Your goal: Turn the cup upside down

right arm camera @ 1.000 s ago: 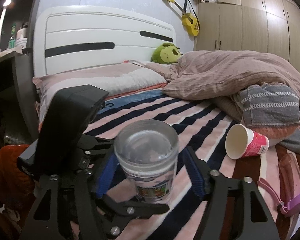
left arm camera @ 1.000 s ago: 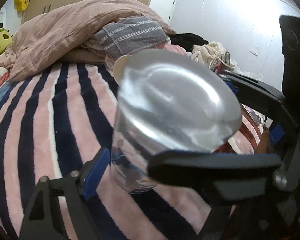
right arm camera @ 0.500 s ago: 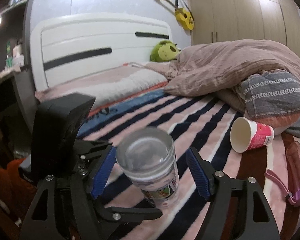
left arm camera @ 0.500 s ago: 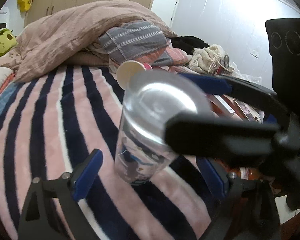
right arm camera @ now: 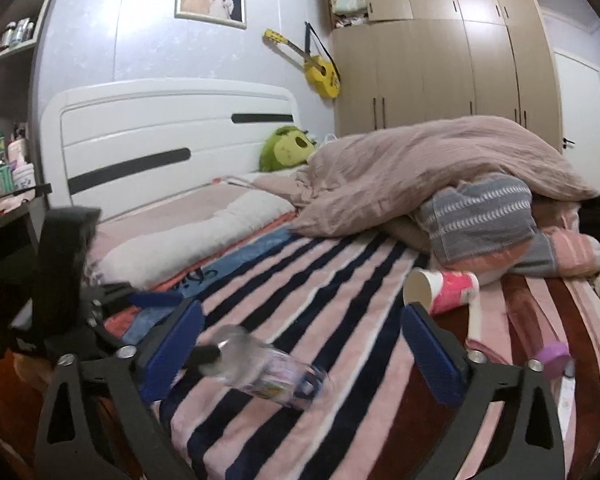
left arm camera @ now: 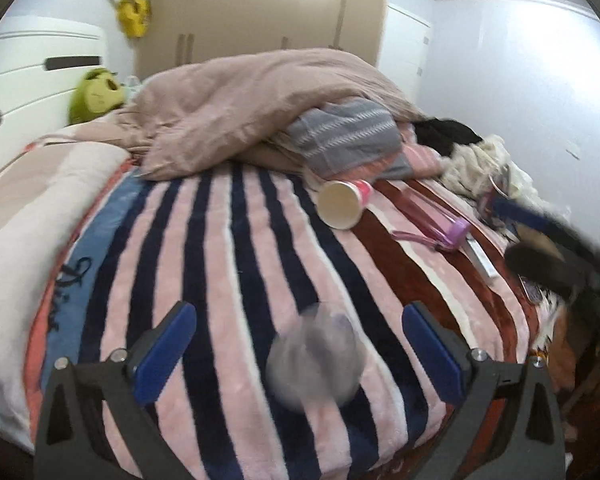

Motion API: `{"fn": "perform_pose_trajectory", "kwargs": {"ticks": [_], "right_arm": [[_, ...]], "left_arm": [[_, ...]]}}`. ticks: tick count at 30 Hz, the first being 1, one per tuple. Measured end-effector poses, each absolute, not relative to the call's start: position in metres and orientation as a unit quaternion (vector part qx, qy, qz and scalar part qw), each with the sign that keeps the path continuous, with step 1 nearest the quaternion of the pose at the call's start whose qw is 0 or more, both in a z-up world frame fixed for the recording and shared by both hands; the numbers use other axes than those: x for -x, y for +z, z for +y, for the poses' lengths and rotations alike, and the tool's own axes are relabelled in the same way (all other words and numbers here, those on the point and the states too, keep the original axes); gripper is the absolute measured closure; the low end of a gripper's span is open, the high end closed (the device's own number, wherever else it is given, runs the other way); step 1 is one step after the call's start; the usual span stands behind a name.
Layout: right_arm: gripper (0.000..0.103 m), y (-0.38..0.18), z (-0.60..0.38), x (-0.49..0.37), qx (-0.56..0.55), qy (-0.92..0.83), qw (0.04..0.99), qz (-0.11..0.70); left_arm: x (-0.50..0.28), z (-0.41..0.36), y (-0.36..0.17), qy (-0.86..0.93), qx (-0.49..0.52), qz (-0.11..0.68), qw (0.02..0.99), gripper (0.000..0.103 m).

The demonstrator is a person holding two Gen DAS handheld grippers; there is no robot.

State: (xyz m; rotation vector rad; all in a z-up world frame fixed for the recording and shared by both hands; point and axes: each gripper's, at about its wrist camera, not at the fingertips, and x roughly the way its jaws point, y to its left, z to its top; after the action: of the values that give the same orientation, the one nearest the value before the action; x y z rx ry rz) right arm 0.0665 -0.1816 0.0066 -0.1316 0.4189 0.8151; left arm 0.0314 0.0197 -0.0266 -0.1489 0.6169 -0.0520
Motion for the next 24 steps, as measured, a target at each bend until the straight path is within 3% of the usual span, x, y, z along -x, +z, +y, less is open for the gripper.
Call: {"fn": "perform_pose_trajectory", "kwargs": {"ticks": [4, 6, 9, 12, 15, 24], "right_arm": [[0.000, -0.060, -0.166, -0.080, 0.080, 0.400, 0.862, 0.302], [0.001, -0.095, -0.163, -0.079, 0.094, 0.422, 0.848, 0.306], [0.007, -0.138, -0.142, -0.085, 0.106, 0.447, 0.811, 0.362], [0.003, -0.141, -0.136, -0.086, 0.076, 0.471, 0.801, 0.360], [0.003, -0.140, -0.128, -0.084, 0.090, 0.464, 0.811, 0.345], [0.003, -0.144, -0.120, -0.090, 0.073, 0.469, 0.803, 0.362]], "left_arm": [[-0.029, 0.045, -0.064, 0.011, 0.082, 0.295, 0.952, 0.001], [-0.028, 0.054, -0.090, 0.002, 0.087, 0.294, 0.952, 0.001], [-0.045, 0.055, -0.137, 0.049, 0.054, 0.346, 0.935, 0.007], [-0.041, 0.075, -0.152, 0.039, 0.109, 0.331, 0.937, 0.007], [-0.040, 0.084, -0.154, 0.051, 0.101, 0.320, 0.941, 0.007], [0.014, 0.109, -0.135, 0.008, 0.171, 0.329, 0.929, 0.007]]}}
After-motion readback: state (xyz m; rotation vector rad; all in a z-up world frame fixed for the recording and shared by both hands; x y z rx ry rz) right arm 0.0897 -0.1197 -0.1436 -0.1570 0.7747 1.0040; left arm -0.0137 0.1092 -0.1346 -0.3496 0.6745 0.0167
